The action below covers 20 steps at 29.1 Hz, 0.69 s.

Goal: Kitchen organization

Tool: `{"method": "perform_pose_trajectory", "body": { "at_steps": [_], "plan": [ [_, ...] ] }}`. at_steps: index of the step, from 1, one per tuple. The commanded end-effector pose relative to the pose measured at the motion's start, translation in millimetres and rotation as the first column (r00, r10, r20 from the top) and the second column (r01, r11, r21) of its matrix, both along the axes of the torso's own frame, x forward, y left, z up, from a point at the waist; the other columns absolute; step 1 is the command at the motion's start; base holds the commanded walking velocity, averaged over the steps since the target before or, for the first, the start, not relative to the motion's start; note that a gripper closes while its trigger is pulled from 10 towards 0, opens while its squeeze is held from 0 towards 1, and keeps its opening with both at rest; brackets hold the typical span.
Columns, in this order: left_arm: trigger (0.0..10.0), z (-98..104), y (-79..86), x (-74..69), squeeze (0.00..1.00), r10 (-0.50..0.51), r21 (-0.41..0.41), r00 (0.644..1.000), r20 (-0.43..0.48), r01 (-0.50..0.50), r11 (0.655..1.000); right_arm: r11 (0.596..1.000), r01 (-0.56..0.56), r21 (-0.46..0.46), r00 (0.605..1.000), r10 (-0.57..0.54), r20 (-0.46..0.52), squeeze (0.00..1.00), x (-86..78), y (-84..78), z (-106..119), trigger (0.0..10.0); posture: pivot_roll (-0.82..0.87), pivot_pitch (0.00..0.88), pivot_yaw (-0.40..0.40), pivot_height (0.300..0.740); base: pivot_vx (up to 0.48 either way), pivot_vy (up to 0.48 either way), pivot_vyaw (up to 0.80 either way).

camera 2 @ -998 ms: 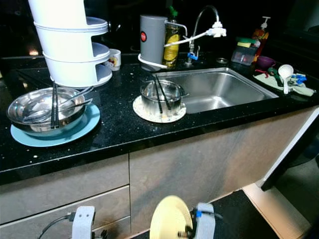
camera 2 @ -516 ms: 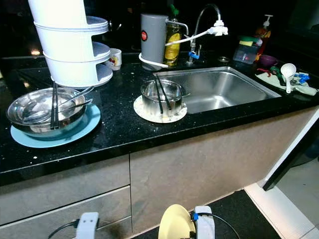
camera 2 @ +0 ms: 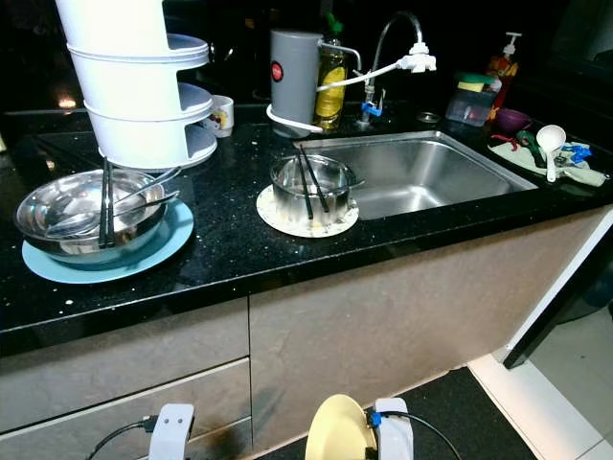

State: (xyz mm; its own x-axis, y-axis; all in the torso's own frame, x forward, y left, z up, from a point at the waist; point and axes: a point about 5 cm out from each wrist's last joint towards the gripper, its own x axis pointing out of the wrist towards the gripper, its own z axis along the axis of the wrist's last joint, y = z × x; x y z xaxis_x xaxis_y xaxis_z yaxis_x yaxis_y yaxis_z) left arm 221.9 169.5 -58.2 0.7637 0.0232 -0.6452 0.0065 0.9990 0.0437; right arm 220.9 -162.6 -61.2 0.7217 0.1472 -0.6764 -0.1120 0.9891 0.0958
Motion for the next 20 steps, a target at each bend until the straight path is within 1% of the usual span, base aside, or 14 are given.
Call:
{"method": "perform_pose_trajectory", "body": {
  "at_steps": [1,3,4,5,6,11,12,13,16,20],
  "plan": [
    [10.0,-1.1,4.2,-3.2,0.00,-0.013,0.035,1.000,0.000,0.013,0.999,1.000,-0.013,-0.010,0.999,0.013,-0.037,0.00,-5.0,1.4,-4.1,10.0,0.01,0.069,-0.110,0.740,0.000,0.000,0.80],
    [10.0,-1.4,4.1,-3.5,0.00,-0.016,0.041,1.000,-0.003,0.016,0.999,1.000,-0.020,-0.009,0.999,0.020,-0.035,0.00,-4.6,2.3,-3.9,10.0,0.02,0.077,-0.122,0.740,0.000,0.000,0.80],
    [10.0,-1.0,4.7,-3.4,0.00,0.000,0.028,1.000,0.000,0.000,1.000,0.999,-0.048,-0.016,0.998,0.047,-0.048,0.00,-7.0,4.8,-5.6,10.0,0.04,0.085,-0.130,0.740,0.000,0.000,0.80],
    [10.0,-1.0,4.7,-3.4,0.00,0.000,0.028,1.000,0.000,0.000,1.000,0.999,-0.048,-0.016,0.998,0.047,-0.048,0.00,-7.0,4.8,-5.6,10.0,0.04,0.085,-0.130,0.740,0.000,0.000,0.80],
    [10.0,1.7,5.1,-1.4,0.00,0.014,0.023,0.999,0.030,-0.015,1.000,0.999,-0.049,-0.023,0.997,0.048,-0.055,0.00,-8.7,4.5,-6.7,10.0,0.04,0.086,-0.133,0.740,0.000,0.000,0.80],
    [10.0,2.2,3.1,0.1,0.00,0.012,0.041,0.999,0.030,-0.013,0.999,1.000,-0.017,-0.018,0.998,0.016,-0.055,0.00,-9.5,2.8,-7.2,10.0,0.04,0.086,-0.133,0.740,0.000,0.000,0.80],
    [10.0,2.1,2.6,0.0,0.00,0.008,0.040,1.000,0.029,-0.009,0.999,1.000,0.011,0.003,0.998,-0.010,-0.062,0.00,-10.2,2.0,-7.7,10.0,0.03,0.084,-0.133,0.740,0.000,0.000,0.00],
    [10.0,3.1,1.5,0.8,0.00,0.006,0.030,0.999,0.042,-0.007,1.000,1.000,0.012,0.019,0.998,-0.010,-0.060,0.00,-10.3,2.4,-7.5,10.0,0.02,0.083,-0.127,0.740,0.000,0.000,0.00],
    [10.0,4.1,1.0,1.7,0.00,0.013,0.027,0.999,0.053,-0.014,1.000,1.000,-0.020,0.011,0.999,0.021,-0.045,0.00,-9.6,3.7,-6.6,10.0,0.02,0.083,-0.123,0.740,0.000,0.000,0.00],
    [10.0,6.0,-1.5,3.3,0.00,0.002,0.022,0.997,0.072,-0.004,1.000,1.000,-0.004,0.006,0.999,0.004,-0.036,0.00,-9.1,2.1,-6.1,10.0,0.00,0.092,-0.110,0.740,0.000,0.000,0.00]
  ]
}}
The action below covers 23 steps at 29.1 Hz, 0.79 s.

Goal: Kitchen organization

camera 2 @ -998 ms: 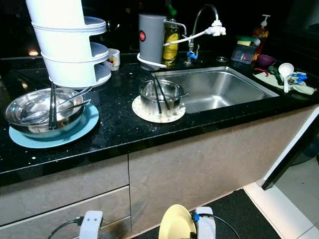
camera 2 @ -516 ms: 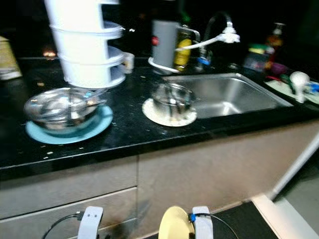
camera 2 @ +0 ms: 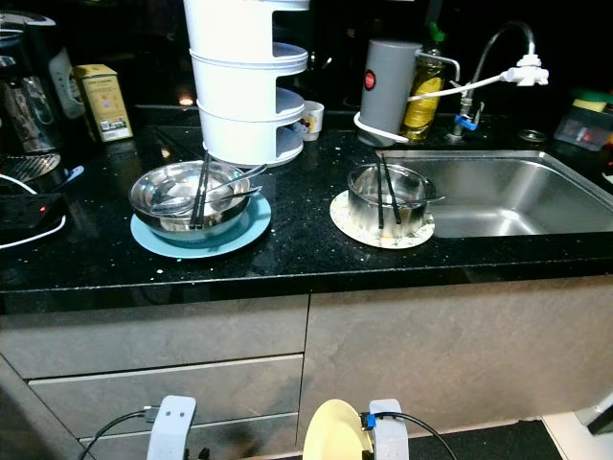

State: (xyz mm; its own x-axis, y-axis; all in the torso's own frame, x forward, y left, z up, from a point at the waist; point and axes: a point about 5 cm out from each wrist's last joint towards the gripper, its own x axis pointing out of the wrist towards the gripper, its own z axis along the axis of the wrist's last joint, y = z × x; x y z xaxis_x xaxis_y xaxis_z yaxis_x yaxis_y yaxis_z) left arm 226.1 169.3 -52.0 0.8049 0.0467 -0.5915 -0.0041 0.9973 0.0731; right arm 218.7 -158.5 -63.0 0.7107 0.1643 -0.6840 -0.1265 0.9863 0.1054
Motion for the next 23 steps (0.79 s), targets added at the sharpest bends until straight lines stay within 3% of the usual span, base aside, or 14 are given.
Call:
{"method": "perform_pose_trajectory", "body": {
  "at_steps": [1,6,23],
  "plan": [
    [10.0,-0.7,-2.3,-1.4,0.00,-0.011,-0.016,1.000,-0.001,0.011,1.000,1.000,0.015,-0.003,1.000,-0.015,-0.024,0.00,-7.0,-2.3,-4.3,10.0,-0.01,0.094,-0.109,0.740,0.000,0.000,0.00],
    [10.0,-0.4,-4.1,-0.1,0.00,-0.001,-0.037,1.000,-0.001,0.001,0.999,1.000,0.017,-0.007,1.000,-0.018,-0.019,0.00,-7.8,-3.3,-4.5,10.0,-0.03,0.093,-0.100,0.740,0.000,-0.114,0.00],
    [10.0,-0.6,-3.4,0.9,0.00,0.018,-0.038,1.000,-0.011,-0.018,0.999,1.000,0.014,-0.015,1.000,-0.014,-0.002,0.00,-5.2,-7.1,-2.3,10.0,-0.04,0.099,-0.103,0.740,0.000,-0.408,0.00]
  ]
}}
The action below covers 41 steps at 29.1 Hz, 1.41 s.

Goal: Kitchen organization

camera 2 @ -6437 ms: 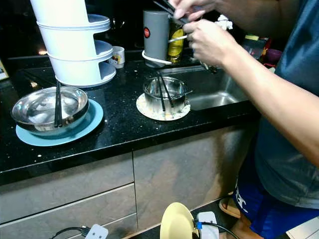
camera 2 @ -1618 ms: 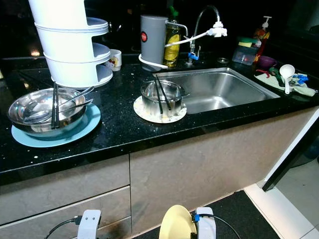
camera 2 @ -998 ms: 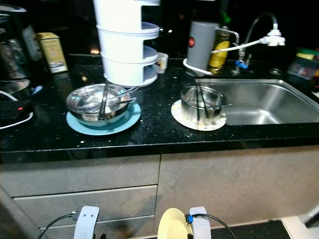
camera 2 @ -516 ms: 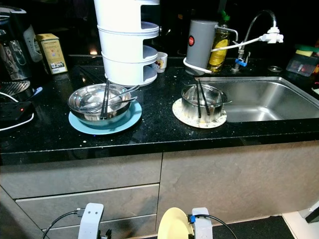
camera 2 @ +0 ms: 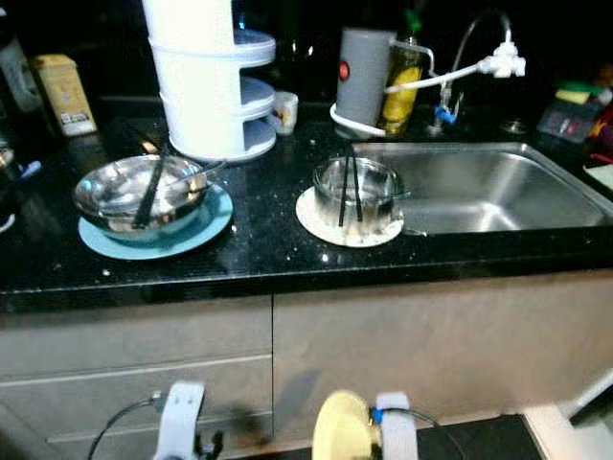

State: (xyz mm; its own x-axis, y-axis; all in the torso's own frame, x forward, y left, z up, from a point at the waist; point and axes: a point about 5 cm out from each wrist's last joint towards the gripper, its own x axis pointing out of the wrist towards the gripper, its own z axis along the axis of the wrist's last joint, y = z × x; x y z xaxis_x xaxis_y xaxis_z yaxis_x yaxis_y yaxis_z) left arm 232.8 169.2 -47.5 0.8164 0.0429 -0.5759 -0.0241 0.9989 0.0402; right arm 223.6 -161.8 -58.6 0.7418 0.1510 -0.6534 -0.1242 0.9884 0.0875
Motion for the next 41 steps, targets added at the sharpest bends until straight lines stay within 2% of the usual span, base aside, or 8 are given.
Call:
{"method": "perform_pose_trajectory", "body": {
  "at_steps": [1,38,41],
  "plan": [
    [10.0,-5.1,-3.2,-5.9,0.00,0.000,-0.007,1.000,-0.031,0.000,1.000,1.000,0.005,-0.001,0.999,-0.005,-0.042,0.00,-9.3,-3.6,-6.1,10.0,-0.04,0.101,-0.109,0.740,0.000,-0.412,0.00],
    [10.0,-3.2,-1.9,-3.3,0.00,-0.008,-0.014,1.000,-0.023,0.007,1.000,1.000,-0.012,0.007,1.000,0.012,-0.016,0.00,-5.9,1.8,-3.3,10.0,-0.04,0.095,-0.105,0.740,0.000,-0.409,0.00],
    [10.0,-3.3,-2.3,-3.0,0.00,-0.031,0.009,0.999,-0.028,0.031,0.999,1.000,-0.013,0.007,1.000,0.013,-0.014,0.00,-5.6,1.5,-3.1,10.0,-0.04,0.092,-0.104,0.740,0.000,-0.409,0.00]
  ]
}}
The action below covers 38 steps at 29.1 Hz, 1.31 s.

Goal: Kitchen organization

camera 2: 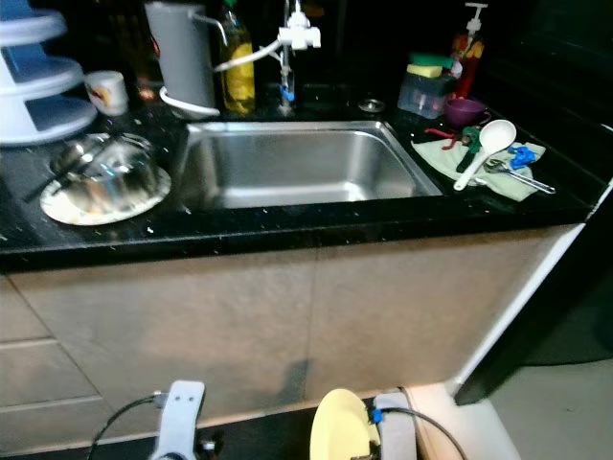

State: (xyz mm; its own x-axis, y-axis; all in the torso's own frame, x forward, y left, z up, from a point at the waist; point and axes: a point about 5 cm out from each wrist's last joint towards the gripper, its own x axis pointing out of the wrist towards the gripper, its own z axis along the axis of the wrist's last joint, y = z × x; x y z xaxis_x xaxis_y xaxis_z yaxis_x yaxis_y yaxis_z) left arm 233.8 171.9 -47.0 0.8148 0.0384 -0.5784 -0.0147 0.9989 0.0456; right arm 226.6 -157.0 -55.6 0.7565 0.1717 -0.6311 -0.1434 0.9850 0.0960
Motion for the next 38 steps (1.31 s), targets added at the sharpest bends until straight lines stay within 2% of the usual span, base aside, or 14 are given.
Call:
{"method": "perform_pose_trajectory", "body": {
  "at_steps": [1,5,9,12,15,25,29,34,35,36,37,38],
  "plan": [
    [10.0,-4,-5.7,-3.9,0.00,-0.036,0.010,0.999,-0.020,0.036,0.999,1.000,0.004,-0.006,0.999,-0.004,-0.041,0.00,-8.5,-3.3,-6,10.0,-0.04,0.091,-0.104,0.740,0.000,0.000,0.00],
    [10.0,-5,-9.5,-5.8,0.00,-0.093,0.031,0.995,-0.032,0.094,0.995,1.000,0.003,-0.006,0.999,-0.003,-0.040,0.00,-8.5,-3.0,-6,10.0,-0.04,0.090,-0.104,0.740,0.000,0.000,0.00],
    [10.0,-5,-10.2,-5.8,0.00,-0.082,0.006,0.996,-0.030,0.082,0.997,1.000,0.001,-0.006,0.999,-0.001,-0.040,0.00,-8.1,-2.6,-6,10.0,-0.04,0.092,-0.105,0.740,0.000,0.480,0.00],
    [10.0,-5,-8.4,-5.3,0.00,-0.075,0.017,0.997,-0.022,0.075,0.997,1.000,-0.004,-0.006,0.999,0.003,-0.042,0.00,-8.3,-1.5,-6,10.0,-0.04,0.094,-0.108,0.740,0.000,0.409,0.00],
    [10.0,-2,-7.9,-4.0,0.00,-0.085,0.026,0.996,0.005,0.085,0.996,1.000,-0.007,-0.006,0.999,0.007,-0.043,0.00,-8.6,-0.8,-6,10.0,-0.04,0.094,-0.108,0.740,0.000,0.000,0.00],
    [10.0,-7,-6.5,-9.3,0.00,-0.082,0.034,0.996,-0.032,0.083,0.996,1.000,-0.009,-0.008,0.999,0.008,-0.041,0.00,-10.7,0.1,-7,10.0,-0.04,0.103,-0.109,0.740,0.000,0.000,0.00],
    [10.0,-5,-10.4,-8.1,0.00,-0.100,0.043,0.995,-0.004,0.100,0.994,1.000,-0.006,-0.004,1.000,0.006,-0.026,0.00,-10.3,-1.1,-6,10.0,-0.04,0.103,-0.109,0.740,0.000,0.000,0.00],
    [10.0,4,-16.5,0.2,0.00,-0.126,0.049,0.990,0.068,0.123,0.991,0.999,-0.010,0.040,0.994,0.006,0.106,0.00,9.0,0.9,11,10.0,-0.05,0.108,-0.103,0.740,0.000,0.000,0.00],
    [10.0,4,-16.5,0.2,0.00,-0.126,0.049,0.990,0.068,0.123,0.991,0.999,-0.010,0.040,0.994,0.006,0.106,0.00,9.0,0.9,11,10.0,-0.05,0.108,-0.103,0.740,0.000,0.000,0.00],
    [10.0,11,-19.2,4.4,0.00,-0.142,0.048,0.982,0.123,0.137,0.989,0.998,-0.018,0.059,0.986,0.008,0.167,0.00,18.4,2.1,20,10.0,-0.05,0.109,-0.102,0.740,0.000,0.000,0.00],
    [10.0,11,-19.2,4.4,0.00,-0.142,0.048,0.982,0.123,0.137,0.989,0.998,-0.018,0.059,0.986,0.008,0.167,0.00,18.4,2.1,20,10.0,-0.05,0.109,-0.102,0.740,0.000,0.000,0.00],
    [10.0,17,-19.8,7.7,0.00,-0.145,0.051,0.975,0.168,0.139,0.989,0.997,-0.015,0.081,0.978,-0.002,0.208,0.00,24.9,2.1,27,10.0,-0.05,0.112,-0.097,0.740,0.000,0.000,0.00]
  ]
}}
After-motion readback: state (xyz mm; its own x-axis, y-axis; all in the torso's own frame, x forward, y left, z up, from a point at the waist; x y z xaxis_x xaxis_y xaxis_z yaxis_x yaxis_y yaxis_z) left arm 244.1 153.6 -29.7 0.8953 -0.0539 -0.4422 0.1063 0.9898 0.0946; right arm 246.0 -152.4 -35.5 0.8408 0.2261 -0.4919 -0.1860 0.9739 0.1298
